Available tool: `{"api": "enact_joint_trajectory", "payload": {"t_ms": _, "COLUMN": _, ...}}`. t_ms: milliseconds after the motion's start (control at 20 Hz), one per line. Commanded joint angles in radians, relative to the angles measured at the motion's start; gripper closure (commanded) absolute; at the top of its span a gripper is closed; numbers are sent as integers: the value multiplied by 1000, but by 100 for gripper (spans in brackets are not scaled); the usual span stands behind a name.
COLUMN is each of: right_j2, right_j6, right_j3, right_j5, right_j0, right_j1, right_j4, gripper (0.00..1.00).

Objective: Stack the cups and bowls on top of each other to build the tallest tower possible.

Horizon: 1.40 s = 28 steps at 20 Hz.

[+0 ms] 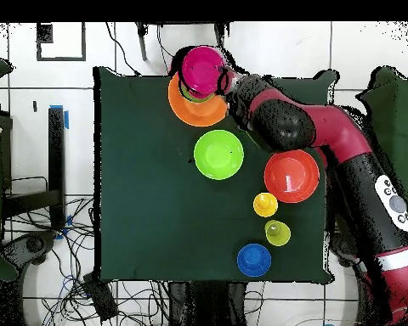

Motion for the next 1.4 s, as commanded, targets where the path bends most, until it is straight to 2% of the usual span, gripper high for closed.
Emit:
{"api": "enact_joint_trajectory", "payload": {"t_ms": 50, "right_j2": -12, "right_j6": -377, "right_j3": -102, "right_j5": 152, "right_j0": 25, "right_j1": 65, "right_j4": -57, "gripper": 100}}
{"api": "enact_joint_trajectory", "payload": {"t_ms": 500, "right_j2": -30, "right_j6": -350, "right_j3": -92, "right_j5": 125, "right_j0": 32, "right_j1": 61, "right_j4": -62, "gripper": 100}}
{"api": "enact_joint_trajectory", "payload": {"t_ms": 750, "right_j2": -52, "right_j6": -294, "right_j3": -55, "right_j5": 110, "right_j0": 51, "right_j1": 17, "right_j4": -73, "gripper": 100}}
{"api": "enact_joint_trajectory", "payload": {"t_ms": 1400, "right_j2": -76, "right_j6": -276, "right_j3": -75, "right_j5": 63, "right_j0": 81, "right_j1": 65, "right_j4": -104, "gripper": 100}}
